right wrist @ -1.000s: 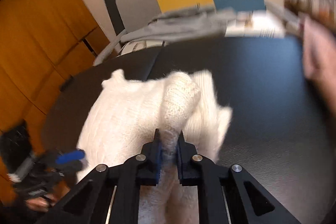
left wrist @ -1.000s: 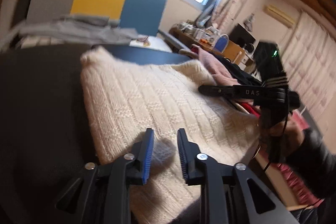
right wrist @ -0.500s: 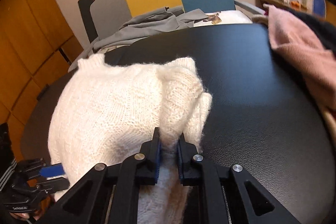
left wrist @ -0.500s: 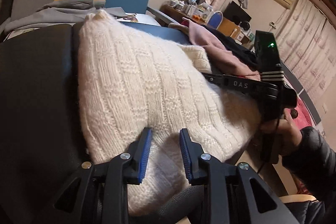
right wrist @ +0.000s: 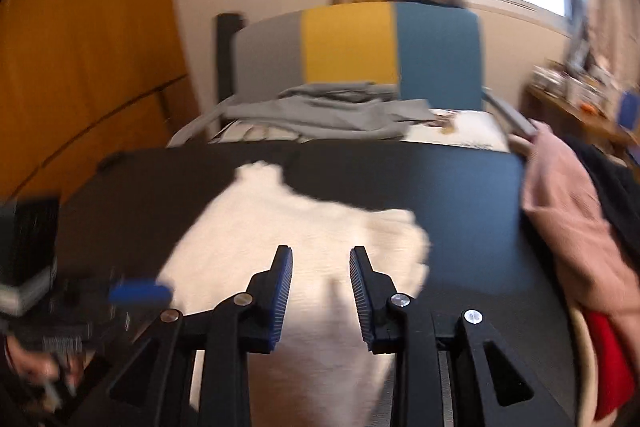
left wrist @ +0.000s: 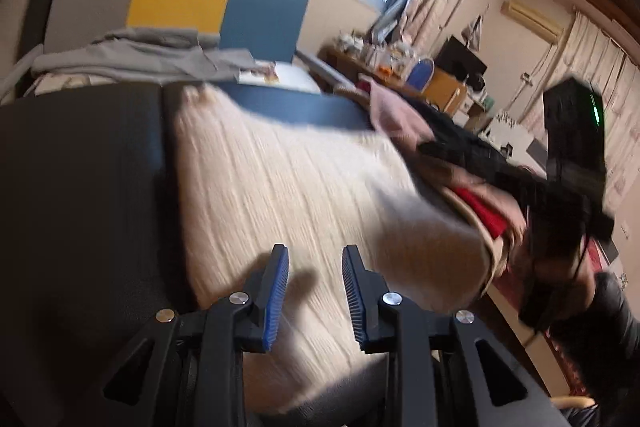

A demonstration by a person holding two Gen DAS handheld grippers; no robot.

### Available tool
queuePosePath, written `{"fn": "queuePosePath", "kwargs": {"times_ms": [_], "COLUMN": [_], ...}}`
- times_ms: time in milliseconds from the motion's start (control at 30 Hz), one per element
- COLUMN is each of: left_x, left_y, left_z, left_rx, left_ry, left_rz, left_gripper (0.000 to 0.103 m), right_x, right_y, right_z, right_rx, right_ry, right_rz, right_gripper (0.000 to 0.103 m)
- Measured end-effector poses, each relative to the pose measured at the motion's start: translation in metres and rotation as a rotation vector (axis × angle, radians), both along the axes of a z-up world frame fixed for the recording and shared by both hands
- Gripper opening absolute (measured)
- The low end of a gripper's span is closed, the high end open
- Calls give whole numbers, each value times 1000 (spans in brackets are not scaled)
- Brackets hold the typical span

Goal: Fold clothes

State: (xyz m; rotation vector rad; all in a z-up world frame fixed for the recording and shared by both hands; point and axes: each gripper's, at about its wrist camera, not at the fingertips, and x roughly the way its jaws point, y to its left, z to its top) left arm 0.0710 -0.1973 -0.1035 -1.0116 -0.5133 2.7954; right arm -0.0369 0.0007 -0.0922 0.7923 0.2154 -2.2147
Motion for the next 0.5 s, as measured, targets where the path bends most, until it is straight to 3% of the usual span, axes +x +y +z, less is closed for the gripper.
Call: {"fn": "queuePosePath", "kwargs": {"times_ms": [167,300,433,500], "left_x": [-48,-94,-135,-153], "left_y": [-34,-48,-44,-35], "left_z": [17,7,-1,-17], "left_rx": [-20,-76,-138,-177], "left_ry": [-17,-76,-114,-187], "left_rz": [7,-16,-49,-59], "left_gripper": [28,28,28,28], "right_x": [-5,-9,-3,-1], "right_y": [-15,-7,13,19], "right_z": [-20,-51,-73,-76], "right_rx": [67,114,69,48], "right_ry": [-43,-94,-83,-83], "right_rz": [9,-19,-35,-38], "right_gripper": [31,37,38,38]}}
